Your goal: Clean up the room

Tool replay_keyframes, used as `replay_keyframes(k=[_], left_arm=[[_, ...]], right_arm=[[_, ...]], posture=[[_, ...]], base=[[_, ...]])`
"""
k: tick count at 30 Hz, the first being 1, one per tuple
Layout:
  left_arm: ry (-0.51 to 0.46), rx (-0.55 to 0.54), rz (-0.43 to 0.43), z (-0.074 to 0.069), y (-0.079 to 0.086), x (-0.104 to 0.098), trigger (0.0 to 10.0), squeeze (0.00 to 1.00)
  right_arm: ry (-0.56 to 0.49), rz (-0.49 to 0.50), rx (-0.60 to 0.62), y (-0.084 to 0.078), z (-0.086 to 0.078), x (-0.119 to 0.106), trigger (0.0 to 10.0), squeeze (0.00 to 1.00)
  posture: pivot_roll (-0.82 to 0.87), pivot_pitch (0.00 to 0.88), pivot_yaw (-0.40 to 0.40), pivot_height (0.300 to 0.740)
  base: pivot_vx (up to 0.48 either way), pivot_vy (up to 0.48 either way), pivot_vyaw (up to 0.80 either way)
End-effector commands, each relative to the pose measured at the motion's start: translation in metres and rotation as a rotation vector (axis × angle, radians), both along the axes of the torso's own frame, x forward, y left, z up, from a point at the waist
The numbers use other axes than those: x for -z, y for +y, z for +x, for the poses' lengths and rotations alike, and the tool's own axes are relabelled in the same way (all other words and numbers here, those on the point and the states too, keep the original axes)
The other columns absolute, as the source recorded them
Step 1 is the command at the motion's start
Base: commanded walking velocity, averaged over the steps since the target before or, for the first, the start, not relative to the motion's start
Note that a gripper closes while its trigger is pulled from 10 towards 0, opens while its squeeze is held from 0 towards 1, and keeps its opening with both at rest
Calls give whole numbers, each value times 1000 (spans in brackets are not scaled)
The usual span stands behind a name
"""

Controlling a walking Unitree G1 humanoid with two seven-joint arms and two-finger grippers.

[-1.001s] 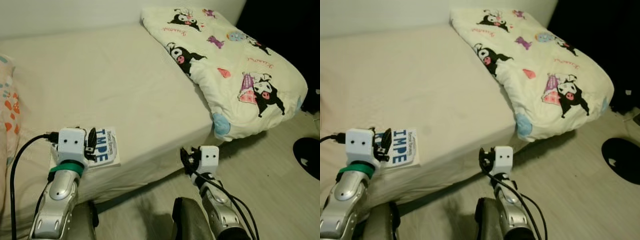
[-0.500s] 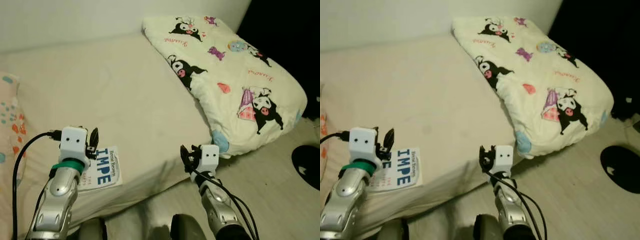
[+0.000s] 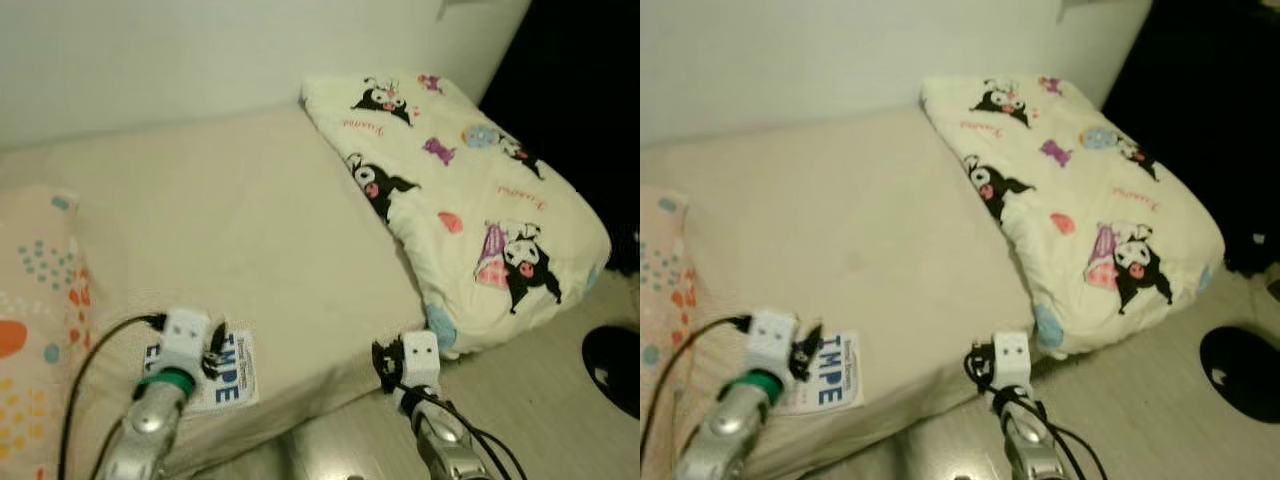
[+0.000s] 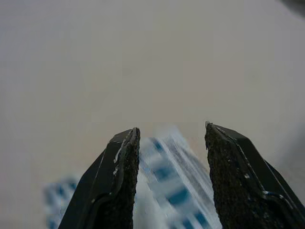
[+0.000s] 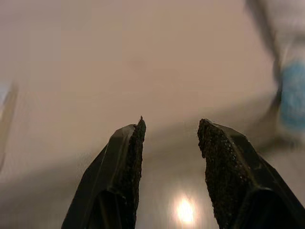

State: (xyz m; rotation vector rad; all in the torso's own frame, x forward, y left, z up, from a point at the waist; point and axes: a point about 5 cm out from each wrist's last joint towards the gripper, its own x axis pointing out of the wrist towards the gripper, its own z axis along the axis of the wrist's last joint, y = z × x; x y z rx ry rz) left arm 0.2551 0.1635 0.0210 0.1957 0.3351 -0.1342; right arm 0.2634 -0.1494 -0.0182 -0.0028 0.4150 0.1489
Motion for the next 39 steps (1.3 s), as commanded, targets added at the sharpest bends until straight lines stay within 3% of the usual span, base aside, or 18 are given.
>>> replay_keyframes(k=[1, 6, 8, 9, 11, 16, 20, 24, 29, 34, 39], left_arm=[[56, 25, 14, -10, -5, 16, 10000, 0], [200, -15, -45, -29, -8, 45, 10000, 0], [275, -50, -59, -37, 0, 59, 10000, 0], [275, -50, -59, -37, 0, 59, 10000, 0], [359, -79, -49, -47, 11, 73, 10000, 0], [475, -3, -17, -66, 13, 90, 10000, 0], [504, 38, -8, -71, 12, 94, 10000, 0], [528, 66, -21, -75, 9, 97, 10000, 0], [558, 89, 18, -84, 8, 104, 10000, 0], [556, 68, 4, -83, 11, 104, 10000, 0], [555, 54, 1, -81, 11, 104, 10000, 0]], right_arm=[[86, -14, -12, -3, -14, 14, 10000, 0], [233, 0, -73, -1, -37, 35, 10000, 0], [352, 23, -118, 2, -56, 49, 10000, 0], [352, 23, -118, 2, -56, 49, 10000, 0], [443, 5, -132, 1, -73, 60, 10000, 0], [490, -36, -116, -10, -86, 67, 10000, 0], [537, -97, -143, -22, -97, 72, 10000, 0], [563, -120, -165, -24, -103, 74, 10000, 0], [597, -136, -216, -20, -110, 78, 10000, 0], [585, -133, -258, -10, -109, 78, 10000, 0], [581, -135, -261, -10, -109, 77, 10000, 0]], posture=[[106, 0, -50, 727], [96, 0, -54, 740], [103, 0, -56, 740], [103, 0, -56, 740], [112, 0, -60, 740], [114, 0, -62, 740], [108, 0, -62, 740], [104, 0, -56, 740], [86, 0, -42, 740], [75, 0, -32, 740], [65, 0, -48, 740]], base=[[0, 0, 0], [0, 0, 0], [0, 0, 0], [0, 0, 0], [0, 0, 0], [0, 0, 0], [0, 0, 0], [0, 0, 0], [0, 0, 0], [0, 0, 0], [0, 0, 0]])
